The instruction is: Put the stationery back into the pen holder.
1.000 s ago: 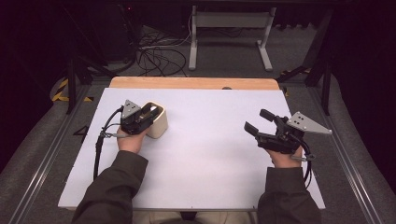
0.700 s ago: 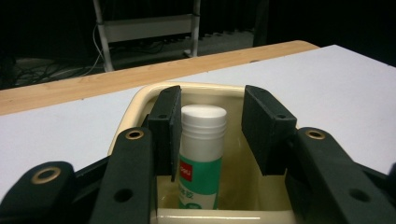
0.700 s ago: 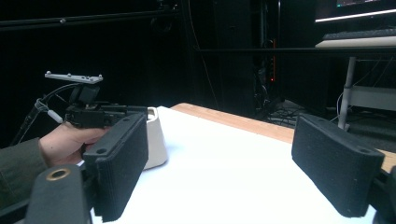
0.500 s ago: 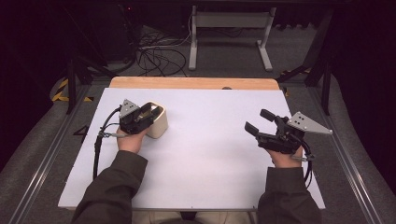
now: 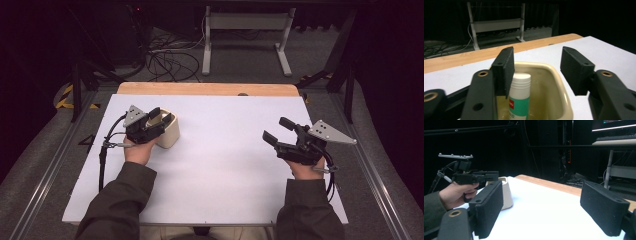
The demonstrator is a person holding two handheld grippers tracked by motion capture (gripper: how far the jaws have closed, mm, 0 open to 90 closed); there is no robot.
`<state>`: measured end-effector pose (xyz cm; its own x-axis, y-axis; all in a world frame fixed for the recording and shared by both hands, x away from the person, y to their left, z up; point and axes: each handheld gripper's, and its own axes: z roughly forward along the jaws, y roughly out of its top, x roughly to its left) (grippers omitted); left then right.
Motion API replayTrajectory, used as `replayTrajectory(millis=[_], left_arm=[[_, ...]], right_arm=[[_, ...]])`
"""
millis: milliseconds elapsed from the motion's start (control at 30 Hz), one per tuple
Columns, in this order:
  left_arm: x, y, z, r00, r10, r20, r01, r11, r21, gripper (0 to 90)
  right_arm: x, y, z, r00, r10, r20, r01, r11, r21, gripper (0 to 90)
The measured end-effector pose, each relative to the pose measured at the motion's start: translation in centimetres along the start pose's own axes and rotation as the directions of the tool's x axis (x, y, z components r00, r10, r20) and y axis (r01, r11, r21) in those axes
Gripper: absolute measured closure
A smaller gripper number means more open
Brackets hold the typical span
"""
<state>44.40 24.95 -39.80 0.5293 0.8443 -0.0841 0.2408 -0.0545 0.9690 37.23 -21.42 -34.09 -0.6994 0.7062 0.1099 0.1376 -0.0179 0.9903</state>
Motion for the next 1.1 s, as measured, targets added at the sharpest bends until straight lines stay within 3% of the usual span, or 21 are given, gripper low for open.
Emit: replayTrajectory(millis=[400, 1100], left_arm=[[-1.1, 1.5, -1.2, 0.9987, 0.014, 0.049, -0.012, 0.9994, -0.033, 32.2], [-3.0, 3.2, -3.9, 0.9945, 0.041, 0.097, -0.033, 0.9962, -0.081, 15.3]], right_arm=[[0.0, -0.1, -0.1, 1.0, 0.0, 0.003, 0.0, 1.0, 0.001, 19.5], [-0.1, -0.2, -0.3, 0.9999, 0.002, 0.012, -0.002, 1.0, 0.004, 19.5]])
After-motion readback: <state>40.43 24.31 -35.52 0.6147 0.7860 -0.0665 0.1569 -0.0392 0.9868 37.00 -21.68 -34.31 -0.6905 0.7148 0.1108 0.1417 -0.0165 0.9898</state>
